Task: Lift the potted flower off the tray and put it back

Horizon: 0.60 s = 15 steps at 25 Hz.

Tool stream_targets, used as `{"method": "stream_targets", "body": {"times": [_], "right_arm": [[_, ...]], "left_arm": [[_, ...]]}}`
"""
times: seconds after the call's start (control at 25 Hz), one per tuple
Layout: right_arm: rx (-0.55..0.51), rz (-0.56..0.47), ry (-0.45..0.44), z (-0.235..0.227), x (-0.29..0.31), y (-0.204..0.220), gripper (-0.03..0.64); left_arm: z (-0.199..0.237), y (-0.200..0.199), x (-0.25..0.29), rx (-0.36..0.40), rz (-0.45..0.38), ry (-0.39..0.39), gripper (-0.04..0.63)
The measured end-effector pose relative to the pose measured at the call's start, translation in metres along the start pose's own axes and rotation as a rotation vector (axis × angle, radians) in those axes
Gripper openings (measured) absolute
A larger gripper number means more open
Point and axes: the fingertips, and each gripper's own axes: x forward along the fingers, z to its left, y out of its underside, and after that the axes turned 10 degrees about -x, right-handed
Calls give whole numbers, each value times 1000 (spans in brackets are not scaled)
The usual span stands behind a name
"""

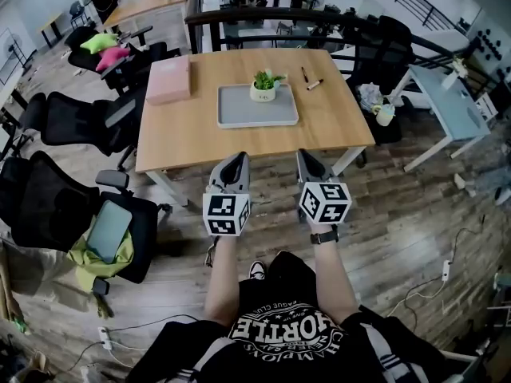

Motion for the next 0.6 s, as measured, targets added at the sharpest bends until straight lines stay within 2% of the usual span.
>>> {"method": "stream_targets", "body": {"times": [0.32, 0.6], "right_arm": [[1, -7, -30, -15, 54, -2, 18], [-19, -52, -85, -36, 123, -38, 18]], "left_arm": [[25, 2, 43, 9, 12, -14, 18], [51, -35, 104, 45, -31, -39, 18]]}}
